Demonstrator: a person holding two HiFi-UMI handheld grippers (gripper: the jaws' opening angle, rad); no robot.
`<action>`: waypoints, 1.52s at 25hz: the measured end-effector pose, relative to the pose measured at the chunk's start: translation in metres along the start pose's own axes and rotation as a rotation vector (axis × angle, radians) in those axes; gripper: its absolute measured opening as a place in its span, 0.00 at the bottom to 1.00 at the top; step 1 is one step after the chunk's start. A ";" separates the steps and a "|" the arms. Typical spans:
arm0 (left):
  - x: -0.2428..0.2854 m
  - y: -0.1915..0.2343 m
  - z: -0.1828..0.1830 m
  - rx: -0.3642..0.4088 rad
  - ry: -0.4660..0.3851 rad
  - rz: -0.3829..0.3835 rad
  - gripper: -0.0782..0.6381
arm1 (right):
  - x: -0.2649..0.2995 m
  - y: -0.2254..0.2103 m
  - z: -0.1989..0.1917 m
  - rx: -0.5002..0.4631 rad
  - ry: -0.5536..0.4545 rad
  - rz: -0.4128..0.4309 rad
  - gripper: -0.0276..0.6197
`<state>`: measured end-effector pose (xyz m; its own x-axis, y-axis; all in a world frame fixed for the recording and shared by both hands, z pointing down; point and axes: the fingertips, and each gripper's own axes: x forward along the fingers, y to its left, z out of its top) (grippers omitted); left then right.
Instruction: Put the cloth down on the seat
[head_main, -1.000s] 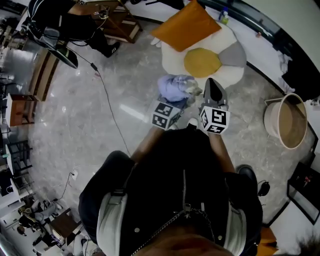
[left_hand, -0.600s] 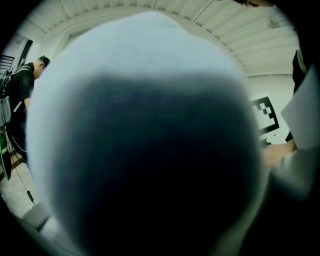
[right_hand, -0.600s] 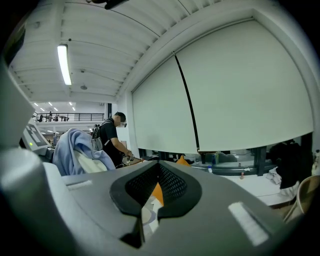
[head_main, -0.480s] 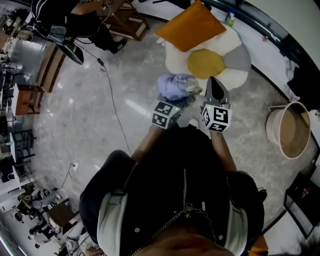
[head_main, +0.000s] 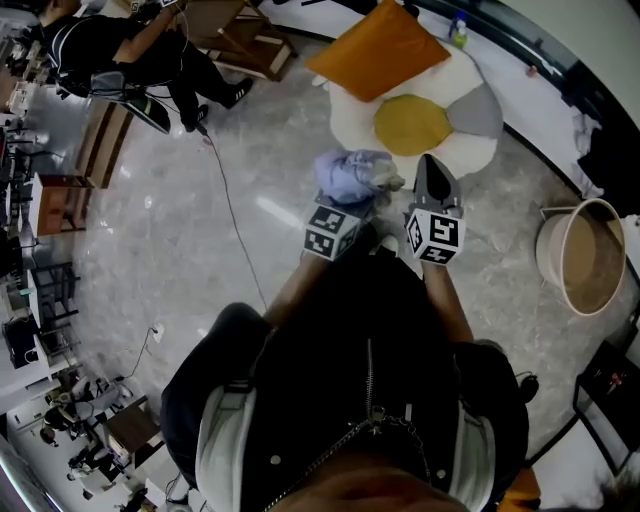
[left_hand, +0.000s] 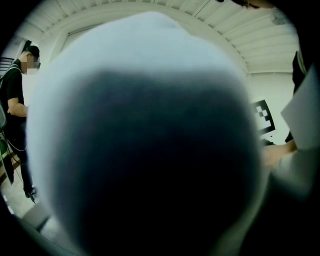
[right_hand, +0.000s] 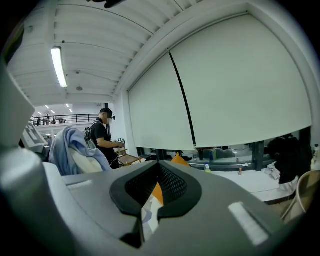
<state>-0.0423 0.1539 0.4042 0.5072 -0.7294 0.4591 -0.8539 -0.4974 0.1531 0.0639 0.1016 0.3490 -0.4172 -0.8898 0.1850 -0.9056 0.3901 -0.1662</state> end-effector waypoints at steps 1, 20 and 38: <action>0.002 0.001 0.000 0.001 0.003 -0.001 0.37 | 0.001 -0.002 0.000 0.001 0.002 -0.005 0.05; 0.054 0.054 0.035 0.002 -0.017 -0.114 0.37 | 0.067 -0.004 0.010 -0.034 0.014 -0.089 0.05; 0.092 0.111 0.039 -0.017 0.013 -0.242 0.37 | 0.136 0.011 0.013 -0.073 0.073 -0.171 0.05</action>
<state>-0.0857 0.0130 0.4296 0.6959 -0.5836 0.4185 -0.7095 -0.6489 0.2749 -0.0025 -0.0184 0.3599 -0.2586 -0.9261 0.2747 -0.9658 0.2530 -0.0562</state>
